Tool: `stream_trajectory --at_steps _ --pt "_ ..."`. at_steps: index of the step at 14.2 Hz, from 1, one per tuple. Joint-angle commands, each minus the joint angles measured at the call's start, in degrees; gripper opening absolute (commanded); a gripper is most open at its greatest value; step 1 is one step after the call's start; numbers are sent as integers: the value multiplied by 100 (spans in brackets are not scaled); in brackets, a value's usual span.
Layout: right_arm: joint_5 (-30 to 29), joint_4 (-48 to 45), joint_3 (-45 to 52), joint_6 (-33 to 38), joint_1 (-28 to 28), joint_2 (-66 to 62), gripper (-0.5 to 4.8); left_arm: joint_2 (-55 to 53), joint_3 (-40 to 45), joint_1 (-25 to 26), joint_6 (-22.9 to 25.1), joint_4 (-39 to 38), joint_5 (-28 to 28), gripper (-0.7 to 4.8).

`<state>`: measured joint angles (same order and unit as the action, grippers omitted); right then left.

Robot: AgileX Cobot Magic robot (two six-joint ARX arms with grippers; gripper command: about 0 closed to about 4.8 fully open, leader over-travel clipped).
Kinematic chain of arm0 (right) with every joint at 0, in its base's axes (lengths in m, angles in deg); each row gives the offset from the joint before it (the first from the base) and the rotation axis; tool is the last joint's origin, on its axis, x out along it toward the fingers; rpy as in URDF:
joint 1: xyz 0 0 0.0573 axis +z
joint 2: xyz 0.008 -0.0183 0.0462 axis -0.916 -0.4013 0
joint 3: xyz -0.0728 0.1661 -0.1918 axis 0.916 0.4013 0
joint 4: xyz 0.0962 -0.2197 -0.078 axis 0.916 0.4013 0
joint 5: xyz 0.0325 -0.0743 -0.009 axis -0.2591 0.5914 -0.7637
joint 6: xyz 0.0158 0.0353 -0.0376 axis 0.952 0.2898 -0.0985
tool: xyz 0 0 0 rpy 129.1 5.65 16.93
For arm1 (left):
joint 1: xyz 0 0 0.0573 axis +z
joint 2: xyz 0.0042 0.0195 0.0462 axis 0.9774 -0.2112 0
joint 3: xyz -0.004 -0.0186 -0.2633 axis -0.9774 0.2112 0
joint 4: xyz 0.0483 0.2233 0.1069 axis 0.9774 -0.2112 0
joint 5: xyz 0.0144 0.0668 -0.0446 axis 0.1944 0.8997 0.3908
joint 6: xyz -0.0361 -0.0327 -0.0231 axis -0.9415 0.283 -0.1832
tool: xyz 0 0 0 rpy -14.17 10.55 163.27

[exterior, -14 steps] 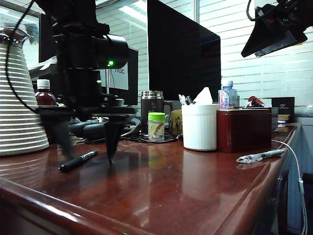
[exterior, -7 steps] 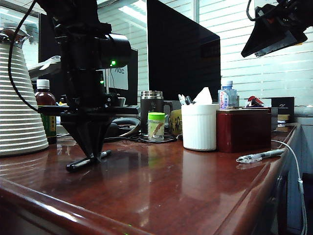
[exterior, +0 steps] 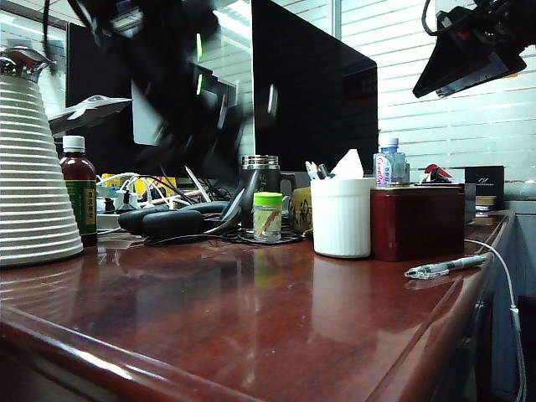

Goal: Pick up all the pens on the desk and put them into the pen holder one by one.

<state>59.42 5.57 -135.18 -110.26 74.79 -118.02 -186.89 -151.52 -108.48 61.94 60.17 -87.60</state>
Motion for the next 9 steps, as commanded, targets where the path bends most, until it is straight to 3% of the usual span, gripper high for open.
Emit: stream_trajectory --at_steps 1,4,6,9 --pt "70 -142 -26 17 2 24 252 140 -9 0 146 2328 -929 -6" --pt "153 -304 -26 17 0 24 252 -157 -4 -57 144 4494 -1084 -6" --pt "203 -470 -24 15 -2 24 252 -595 -2 -57 144 4876 -1163 -6" --pt "264 -645 -24 15 -35 24 252 -1283 -2 -142 -39 6135 -1325 -6"
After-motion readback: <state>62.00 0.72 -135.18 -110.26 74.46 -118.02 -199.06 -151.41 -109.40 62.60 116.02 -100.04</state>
